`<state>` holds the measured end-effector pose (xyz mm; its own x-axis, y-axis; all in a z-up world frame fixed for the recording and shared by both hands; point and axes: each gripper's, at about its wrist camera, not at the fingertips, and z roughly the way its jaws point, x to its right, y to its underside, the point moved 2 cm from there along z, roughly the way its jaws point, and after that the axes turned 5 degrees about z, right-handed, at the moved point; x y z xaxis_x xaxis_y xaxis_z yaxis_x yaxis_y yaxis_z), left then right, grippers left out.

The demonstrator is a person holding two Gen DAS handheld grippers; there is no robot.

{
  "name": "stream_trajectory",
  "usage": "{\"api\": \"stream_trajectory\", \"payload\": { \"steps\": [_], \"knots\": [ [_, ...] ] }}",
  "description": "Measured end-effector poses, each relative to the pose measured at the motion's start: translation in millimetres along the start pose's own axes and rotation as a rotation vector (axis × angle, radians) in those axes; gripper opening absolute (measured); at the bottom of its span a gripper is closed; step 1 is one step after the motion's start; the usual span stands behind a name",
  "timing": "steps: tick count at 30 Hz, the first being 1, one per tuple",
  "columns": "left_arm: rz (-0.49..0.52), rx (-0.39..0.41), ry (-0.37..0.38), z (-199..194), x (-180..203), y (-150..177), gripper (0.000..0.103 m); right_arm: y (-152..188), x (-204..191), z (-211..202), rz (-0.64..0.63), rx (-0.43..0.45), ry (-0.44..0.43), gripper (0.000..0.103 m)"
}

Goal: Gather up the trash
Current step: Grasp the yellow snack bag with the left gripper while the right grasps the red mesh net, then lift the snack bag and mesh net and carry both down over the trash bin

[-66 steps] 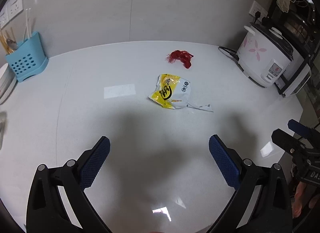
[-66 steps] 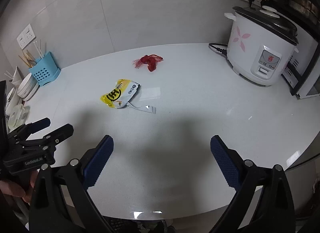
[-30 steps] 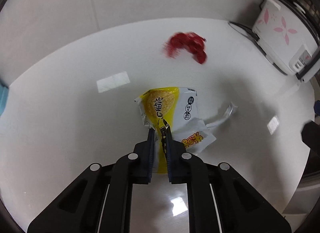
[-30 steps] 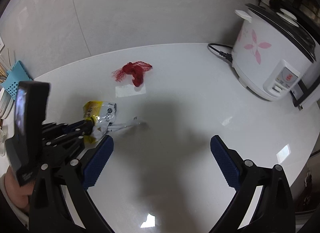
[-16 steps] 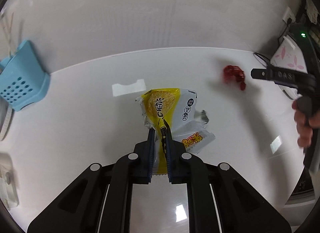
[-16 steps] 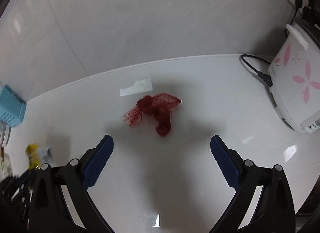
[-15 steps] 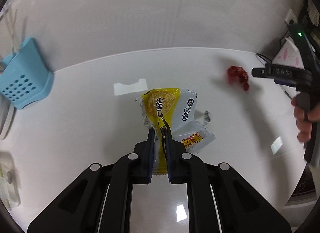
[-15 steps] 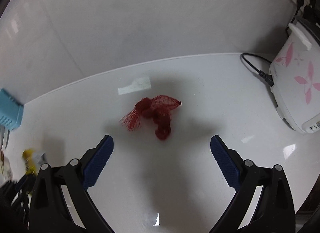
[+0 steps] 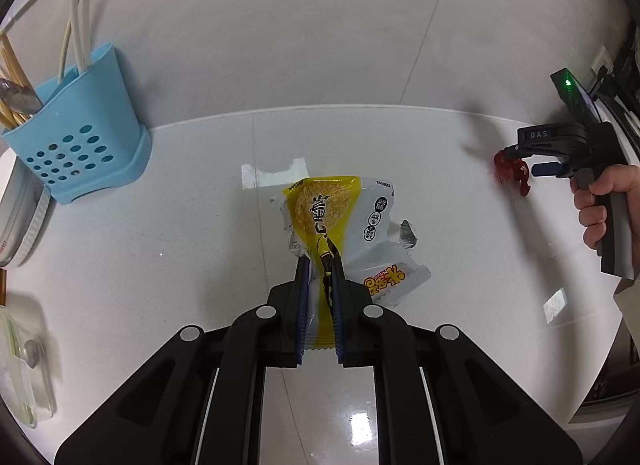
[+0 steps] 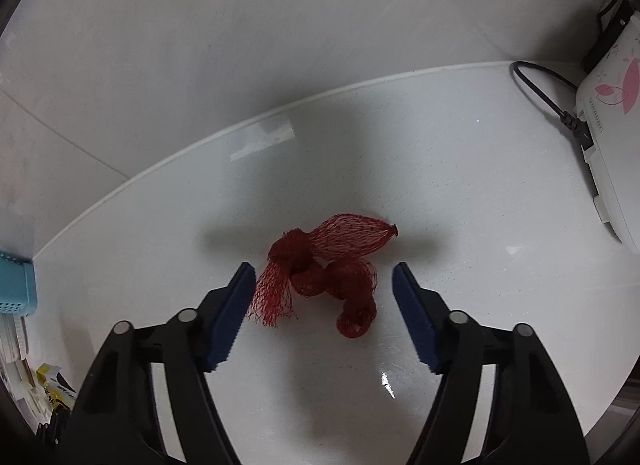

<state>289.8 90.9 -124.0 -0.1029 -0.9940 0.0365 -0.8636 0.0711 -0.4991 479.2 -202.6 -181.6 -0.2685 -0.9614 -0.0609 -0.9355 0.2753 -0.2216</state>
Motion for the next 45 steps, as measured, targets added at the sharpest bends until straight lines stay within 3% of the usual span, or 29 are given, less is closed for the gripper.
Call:
{"api": "stream_trajectory", "payload": {
  "steps": [4,5,11,20,32,45],
  "knots": [
    [0.000,0.000,0.007,-1.8,3.6,-1.9,0.010,4.4,6.0,9.5,0.040,-0.045,-0.024,0.049],
    [0.000,0.000,0.006,-4.3,2.4,-0.3,0.010,5.7,8.4,11.1,0.049,-0.052,-0.030,0.040],
    [0.008,0.003,0.008,-9.3,13.1,3.5,0.010,10.2,18.6,0.4,0.042,-0.014,-0.059,0.021],
    [-0.001,0.025,0.009,-26.9,26.4,10.6,0.010,26.3,32.9,-38.1,0.007,0.062,-0.147,0.018],
    [0.003,0.054,0.001,-54.7,55.5,25.0,0.010,85.0,79.4,-100.2,-0.055,0.164,-0.229,0.018],
    [-0.008,0.098,-0.022,-96.3,82.1,45.8,0.010,158.6,78.7,-182.4,-0.185,0.290,-0.212,0.018]
  ]
}}
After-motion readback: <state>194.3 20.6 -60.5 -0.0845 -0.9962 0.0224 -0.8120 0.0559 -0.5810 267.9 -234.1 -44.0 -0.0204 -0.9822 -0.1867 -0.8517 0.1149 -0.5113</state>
